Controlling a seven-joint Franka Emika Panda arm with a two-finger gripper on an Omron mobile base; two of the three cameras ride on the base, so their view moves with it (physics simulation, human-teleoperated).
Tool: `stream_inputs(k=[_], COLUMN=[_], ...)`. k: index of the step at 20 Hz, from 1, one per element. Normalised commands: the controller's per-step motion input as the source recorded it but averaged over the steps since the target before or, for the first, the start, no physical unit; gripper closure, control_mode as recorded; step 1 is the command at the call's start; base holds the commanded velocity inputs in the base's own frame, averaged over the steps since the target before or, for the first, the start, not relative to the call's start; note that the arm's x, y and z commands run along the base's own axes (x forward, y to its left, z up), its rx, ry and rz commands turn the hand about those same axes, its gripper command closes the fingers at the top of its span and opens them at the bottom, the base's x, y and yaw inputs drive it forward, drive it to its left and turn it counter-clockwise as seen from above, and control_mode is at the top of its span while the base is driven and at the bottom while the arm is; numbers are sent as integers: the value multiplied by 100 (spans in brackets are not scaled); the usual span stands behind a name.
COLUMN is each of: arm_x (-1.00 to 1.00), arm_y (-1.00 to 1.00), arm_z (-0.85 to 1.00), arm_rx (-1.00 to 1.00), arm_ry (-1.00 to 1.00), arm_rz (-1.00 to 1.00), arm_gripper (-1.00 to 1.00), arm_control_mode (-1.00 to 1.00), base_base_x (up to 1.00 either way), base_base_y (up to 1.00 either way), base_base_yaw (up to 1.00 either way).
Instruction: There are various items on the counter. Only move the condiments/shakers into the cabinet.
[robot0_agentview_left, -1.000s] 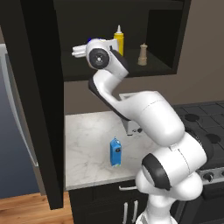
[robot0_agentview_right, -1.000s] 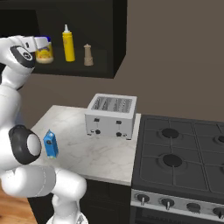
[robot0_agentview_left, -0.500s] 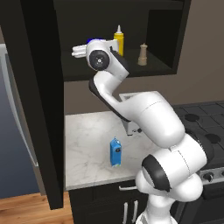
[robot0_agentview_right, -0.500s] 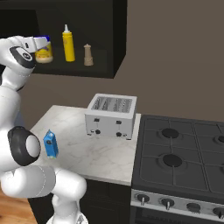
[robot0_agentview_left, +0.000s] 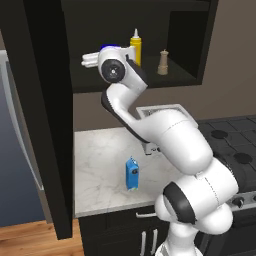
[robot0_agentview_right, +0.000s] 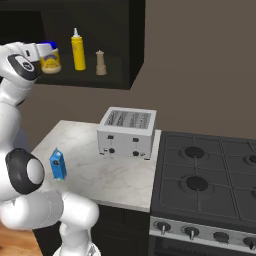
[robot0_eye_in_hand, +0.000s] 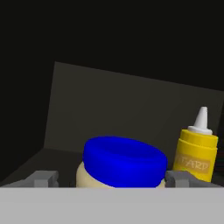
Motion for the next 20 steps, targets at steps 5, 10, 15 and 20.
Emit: stream_inputs(k=[5,10,15,20], arm_x=[-52,-54,-99,-100], arm_y=[0,0,-6,-73], arm_z=[0,0,0,-7], arm_rx=[0,0,0,8], arm_ry=[0,-1,-7,-18], arm_rz=[0,0,0,0], arm_gripper=[-100,-100,-100,-100], arm_control_mode=[-100,-100,-100,-100], base_base_x=[0,0,0,0], base_base_y=[0,0,0,0], base_base_yaw=[0,0,0,0])
